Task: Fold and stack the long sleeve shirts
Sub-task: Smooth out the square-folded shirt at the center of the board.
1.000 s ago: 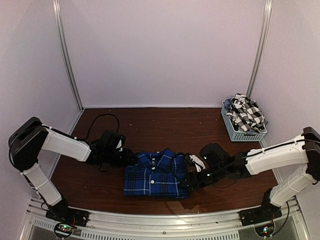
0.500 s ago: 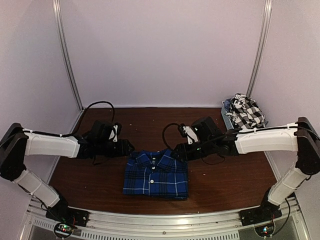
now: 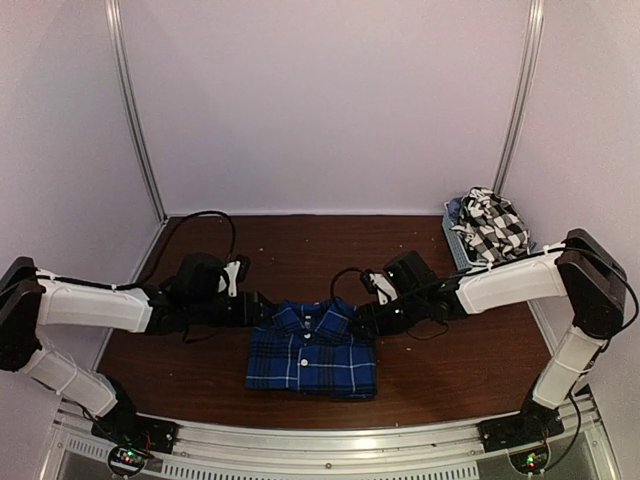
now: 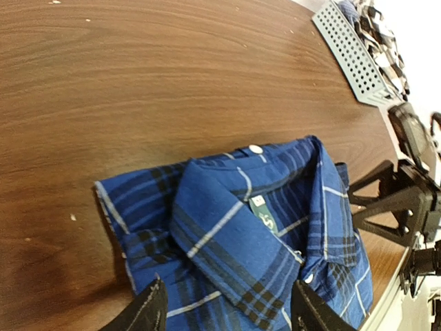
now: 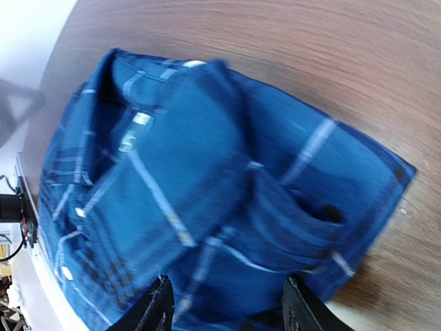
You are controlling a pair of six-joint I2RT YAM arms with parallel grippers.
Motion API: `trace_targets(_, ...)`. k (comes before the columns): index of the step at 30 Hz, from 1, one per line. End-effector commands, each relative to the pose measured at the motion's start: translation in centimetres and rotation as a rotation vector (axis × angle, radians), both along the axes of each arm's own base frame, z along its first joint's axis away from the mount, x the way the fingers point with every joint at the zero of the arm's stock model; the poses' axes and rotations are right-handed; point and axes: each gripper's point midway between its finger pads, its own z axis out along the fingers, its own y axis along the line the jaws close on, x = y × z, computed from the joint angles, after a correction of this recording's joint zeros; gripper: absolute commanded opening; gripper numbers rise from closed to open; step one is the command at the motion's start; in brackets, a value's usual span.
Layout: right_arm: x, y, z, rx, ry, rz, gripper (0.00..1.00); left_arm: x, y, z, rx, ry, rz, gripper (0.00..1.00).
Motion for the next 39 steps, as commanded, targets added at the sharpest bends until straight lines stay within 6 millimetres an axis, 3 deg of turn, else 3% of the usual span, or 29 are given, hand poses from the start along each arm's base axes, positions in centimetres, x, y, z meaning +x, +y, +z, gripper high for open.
trace_targets(1,-0.1,-1.5,-2.0,-0.024,0.032,-0.045,0.55,-0.4,-2.0,0.7,-0.047,-0.035,-0.043,0.63)
trace_targets(4,-0.6,-1.9,-3.3,-0.041,0.06,-0.046,0.55,-0.8,-2.6,0.5,-0.038,-0.041,-0.053,0.63)
trace_targets(7,-0.6,-2.1,-3.0,-0.036,0.052,-0.046,0.55,-1.2,-3.1,0.6,-0.034,-0.055,-0.068,0.63)
trace_targets(19,0.5,-1.0,5.4,0.116,-0.086,-0.061,0.55,-2.4,-4.7,-0.9,0.001,-0.064,-0.128,0.63)
trace_targets(25,1.0,0.5,6.5,0.167,-0.089,-0.028,0.55,-2.5,-5.0,-1.6,0.01,-0.056,-0.138,0.63)
trace_targets(33,1.1,2.1,3.0,0.166,-0.024,0.013,0.55,-2.5,-4.8,-2.2,0.024,-0.045,-0.131,0.63)
trace_targets(39,1.2,0.4,-0.2,0.123,0.023,-0.036,0.55,-2.7,-4.7,-2.7,0.033,-0.036,-0.125,0.63)
